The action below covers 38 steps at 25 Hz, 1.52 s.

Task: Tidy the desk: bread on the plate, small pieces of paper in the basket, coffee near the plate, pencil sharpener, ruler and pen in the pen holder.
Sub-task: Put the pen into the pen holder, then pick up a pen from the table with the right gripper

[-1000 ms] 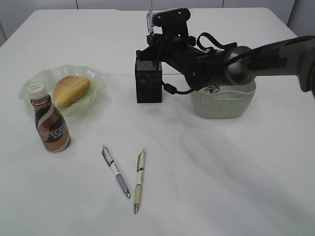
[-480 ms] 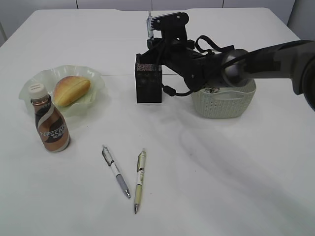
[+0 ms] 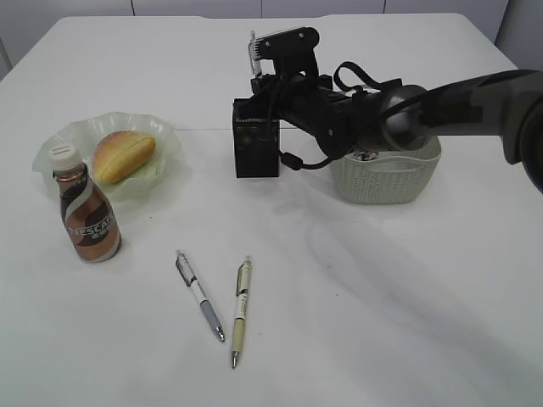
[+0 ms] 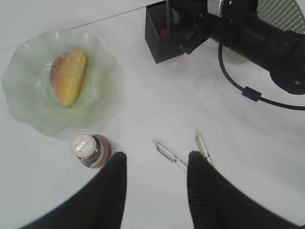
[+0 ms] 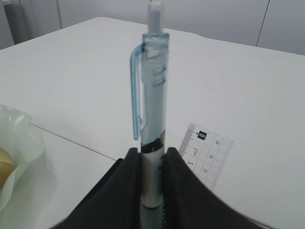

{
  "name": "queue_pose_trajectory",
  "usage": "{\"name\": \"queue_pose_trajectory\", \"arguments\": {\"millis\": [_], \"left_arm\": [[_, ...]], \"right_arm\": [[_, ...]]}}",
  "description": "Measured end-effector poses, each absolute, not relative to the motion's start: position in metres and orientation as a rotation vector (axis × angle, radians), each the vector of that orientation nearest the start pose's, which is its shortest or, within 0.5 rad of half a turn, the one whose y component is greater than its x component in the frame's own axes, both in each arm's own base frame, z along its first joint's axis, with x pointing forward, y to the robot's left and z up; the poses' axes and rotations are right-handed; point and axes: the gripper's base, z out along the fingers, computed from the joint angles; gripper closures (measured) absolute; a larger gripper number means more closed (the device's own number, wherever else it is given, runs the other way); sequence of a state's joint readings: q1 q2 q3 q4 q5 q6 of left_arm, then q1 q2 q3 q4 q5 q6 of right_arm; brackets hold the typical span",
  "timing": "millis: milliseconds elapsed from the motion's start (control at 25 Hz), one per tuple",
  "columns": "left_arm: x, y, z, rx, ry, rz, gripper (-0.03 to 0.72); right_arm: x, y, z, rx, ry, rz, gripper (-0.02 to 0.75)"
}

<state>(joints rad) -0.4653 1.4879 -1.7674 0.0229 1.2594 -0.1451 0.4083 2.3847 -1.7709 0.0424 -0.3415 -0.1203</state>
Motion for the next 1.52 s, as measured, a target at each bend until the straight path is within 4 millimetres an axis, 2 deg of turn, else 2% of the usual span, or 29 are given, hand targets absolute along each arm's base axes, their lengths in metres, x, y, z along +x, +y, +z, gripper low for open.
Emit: {"name": "queue_pose_trajectory", "arguments": {"millis": [120, 360, 600, 840, 1000, 1320, 1520], "left_arm": [[0.267, -0.132, 0.447, 0.394, 2.446, -0.234, 0.377], [0.267, -0.132, 0.447, 0.394, 2.446, -0.234, 0.378], [0.267, -0.132, 0.447, 0.394, 2.446, -0.234, 0.379], [0.268, -0.132, 0.447, 0.394, 2.445, -0.228, 0.379], [0.268, -0.131, 0.447, 0.393, 2.444, -0.217, 0.379], [0.268, -0.131, 0.447, 0.393, 2.443, -0.214, 0.379], [0.268, -0.132, 0.447, 0.394, 2.446, -0.23, 0.379]], "right_arm": [[0.504, 0.217, 0.164, -0.418, 1.72, 0.226, 0.608], [0.503, 0.217, 0.159, -0.425, 1.778, 0.229, 0.388], [0.502, 0.216, 0.164, -0.428, 1.794, 0.23, 0.344], [0.492, 0.212, 0.201, -0.454, 1.877, 0.225, 0.342], [0.475, 0.207, 0.235, -0.453, 2.001, 0.249, 0.342], [0.417, 0.197, 0.297, -0.45, 2.35, 0.439, 0.342], [0.389, 0.194, 0.313, -0.488, 2.509, 0.532, 0.342]]}}
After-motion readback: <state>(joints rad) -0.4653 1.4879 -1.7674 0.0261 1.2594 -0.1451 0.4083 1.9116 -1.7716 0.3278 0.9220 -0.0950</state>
